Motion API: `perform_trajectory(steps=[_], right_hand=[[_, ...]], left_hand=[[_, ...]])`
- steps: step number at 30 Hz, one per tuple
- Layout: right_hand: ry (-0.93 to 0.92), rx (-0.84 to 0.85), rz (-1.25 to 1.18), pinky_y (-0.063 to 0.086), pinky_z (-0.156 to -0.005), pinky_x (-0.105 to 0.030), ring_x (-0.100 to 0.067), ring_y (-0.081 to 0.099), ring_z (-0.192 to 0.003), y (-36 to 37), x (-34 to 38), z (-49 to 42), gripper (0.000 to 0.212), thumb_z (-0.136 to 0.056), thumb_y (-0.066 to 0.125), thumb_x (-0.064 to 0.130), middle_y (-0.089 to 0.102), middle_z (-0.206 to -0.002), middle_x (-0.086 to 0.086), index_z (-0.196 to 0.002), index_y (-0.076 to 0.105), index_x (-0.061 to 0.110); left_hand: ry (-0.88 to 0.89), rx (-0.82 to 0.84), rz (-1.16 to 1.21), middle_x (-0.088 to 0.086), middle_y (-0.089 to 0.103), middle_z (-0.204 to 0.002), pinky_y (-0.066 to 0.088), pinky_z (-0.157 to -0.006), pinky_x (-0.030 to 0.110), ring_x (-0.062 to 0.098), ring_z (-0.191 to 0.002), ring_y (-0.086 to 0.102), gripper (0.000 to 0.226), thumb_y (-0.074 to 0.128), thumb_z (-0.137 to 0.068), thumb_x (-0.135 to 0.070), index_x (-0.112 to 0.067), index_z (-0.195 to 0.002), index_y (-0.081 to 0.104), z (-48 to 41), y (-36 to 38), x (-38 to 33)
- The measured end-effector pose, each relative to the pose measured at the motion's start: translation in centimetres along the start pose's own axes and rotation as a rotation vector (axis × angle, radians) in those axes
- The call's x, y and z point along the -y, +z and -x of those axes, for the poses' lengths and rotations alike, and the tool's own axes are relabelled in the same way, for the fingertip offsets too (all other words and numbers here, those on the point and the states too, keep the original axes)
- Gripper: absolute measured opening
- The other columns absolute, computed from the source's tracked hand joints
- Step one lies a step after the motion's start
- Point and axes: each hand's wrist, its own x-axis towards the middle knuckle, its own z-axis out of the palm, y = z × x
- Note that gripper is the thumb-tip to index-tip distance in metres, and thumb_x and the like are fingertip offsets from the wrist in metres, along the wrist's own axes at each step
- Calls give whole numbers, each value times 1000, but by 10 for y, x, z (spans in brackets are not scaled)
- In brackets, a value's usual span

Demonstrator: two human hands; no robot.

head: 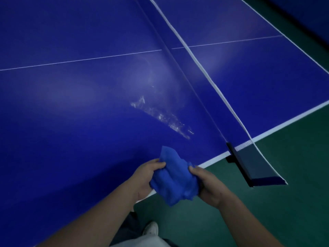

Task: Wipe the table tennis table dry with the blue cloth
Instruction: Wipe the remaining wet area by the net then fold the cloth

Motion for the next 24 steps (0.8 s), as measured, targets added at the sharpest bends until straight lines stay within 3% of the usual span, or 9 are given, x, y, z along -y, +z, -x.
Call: perform_trajectory(steps=[3,6,8,10,12,14,17,20,24], right_hand=[[-169,-239,153,57,-90,-48,-36,69,-105,36,11,-31,30,-84,77,8,73,-110,-17,-112,68,4],[-576,-437,503,58,-75,-35,-16,69,-86,73,22,-54,18,-88,69,1,71,-90,2,-95,64,16],[-712,-271,920,55,-78,-32,-6,63,-88,91,18,-70,27,-86,67,0,64,-99,13,-100,62,23],[-473,80,1331,50,-95,-33,-7,56,-106,101,-1,-84,35,-88,71,21,54,-118,18,-121,60,27],[-326,86,1464,41,-105,-28,-12,50,-124,101,-18,-103,50,-94,65,43,50,-134,10,-138,54,23],[-484,-175,1516,32,-116,-36,-22,35,-142,100,-27,-124,57,-101,44,56,38,-155,-1,-148,48,23],[-457,-169,1905,11,-122,-50,-32,6,-155,95,-44,-152,75,-98,3,70,-6,-168,1,-160,11,30],[-598,-93,2024,17,-115,-52,-32,25,-150,99,-64,-166,68,-104,10,59,20,-166,-3,-158,24,21],[-839,45,2025,19,-115,-50,-25,23,-150,124,-60,-193,57,-106,22,51,29,-163,0,-154,34,23]], left_hand=[[234,-257,-333,5,74,-112,55,-82,30,20,-104,70,21,66,-93,-7,-17,-110,71,4,-36,-19],[439,-475,-633,-9,63,-124,47,-96,25,11,-116,58,35,71,-92,-18,-23,-126,63,3,-68,-31],[540,-633,-1017,-4,55,-136,40,-106,30,14,-128,49,43,67,-95,-30,-22,-136,57,-3,-93,-33],[447,-685,-1404,1,42,-152,32,-115,38,21,-141,34,51,58,-97,-44,-25,-144,49,-6,-115,-30],[296,-623,-1600,1,23,-162,22,-121,43,24,-149,18,56,50,-99,-50,-29,-151,39,-7,-133,-24],[301,-559,-1663,1,12,-166,15,-123,45,26,-153,8,60,47,-100,-49,-30,-155,29,-7,-147,-15],[341,-529,-1661,-2,5,-168,2,-123,41,22,-154,0,65,40,-102,-50,-29,-159,18,-3,-157,-4],[376,-623,-1512,1,18,-166,11,-120,38,23,-153,14,62,37,-100,-44,-23,-157,26,-4,-158,-6],[397,-768,-1484,12,47,-150,41,-107,49,31,-138,42,55,37,-94,-40,-15,-140,52,-16,-170,-17]])
